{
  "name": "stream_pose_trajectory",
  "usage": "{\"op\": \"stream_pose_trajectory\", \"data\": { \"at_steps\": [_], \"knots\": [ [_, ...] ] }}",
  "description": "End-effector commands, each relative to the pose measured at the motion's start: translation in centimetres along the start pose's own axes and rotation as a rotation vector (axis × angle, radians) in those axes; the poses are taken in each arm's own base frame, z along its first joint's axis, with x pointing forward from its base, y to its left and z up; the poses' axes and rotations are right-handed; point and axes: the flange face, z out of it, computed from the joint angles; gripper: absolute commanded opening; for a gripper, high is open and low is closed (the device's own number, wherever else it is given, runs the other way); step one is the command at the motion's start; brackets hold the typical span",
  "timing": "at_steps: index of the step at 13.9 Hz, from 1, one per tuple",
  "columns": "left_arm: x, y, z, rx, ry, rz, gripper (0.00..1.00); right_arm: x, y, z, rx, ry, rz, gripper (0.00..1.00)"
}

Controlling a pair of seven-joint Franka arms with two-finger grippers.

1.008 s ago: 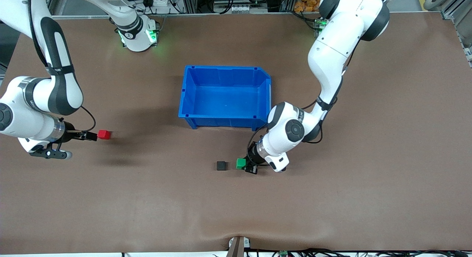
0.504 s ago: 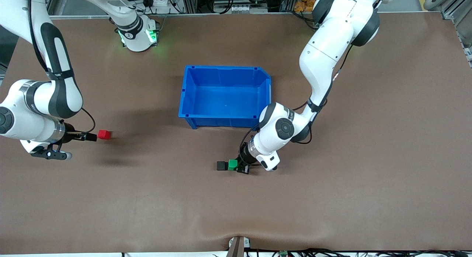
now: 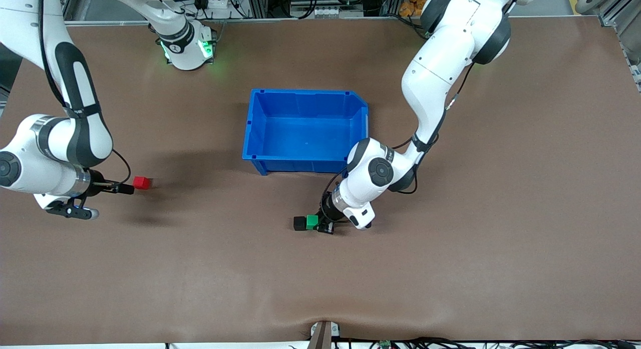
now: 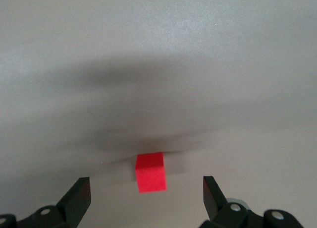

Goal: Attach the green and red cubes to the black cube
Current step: 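Press the green cube against the black cube while the right gripper grasps red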

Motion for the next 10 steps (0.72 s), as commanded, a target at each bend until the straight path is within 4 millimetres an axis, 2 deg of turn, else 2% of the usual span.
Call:
{"op": "stream_pose_trajectory", "data": {
  "at_steps": [1, 10],
  "knots": [
    [-0.2, 0.0, 0.7, -0.008, -0.012, -0.023, 0.0, 0.3, 0.0, 1.3, 0.017, -0.005, -0.004, 1.0],
    [-1.7, -0.2, -0.8, 0.081, -0.046, -0.124, 0.0, 0.6, 0.1, 3.8, 0.01, -0.035, -0.001, 1.0]
  ]
}}
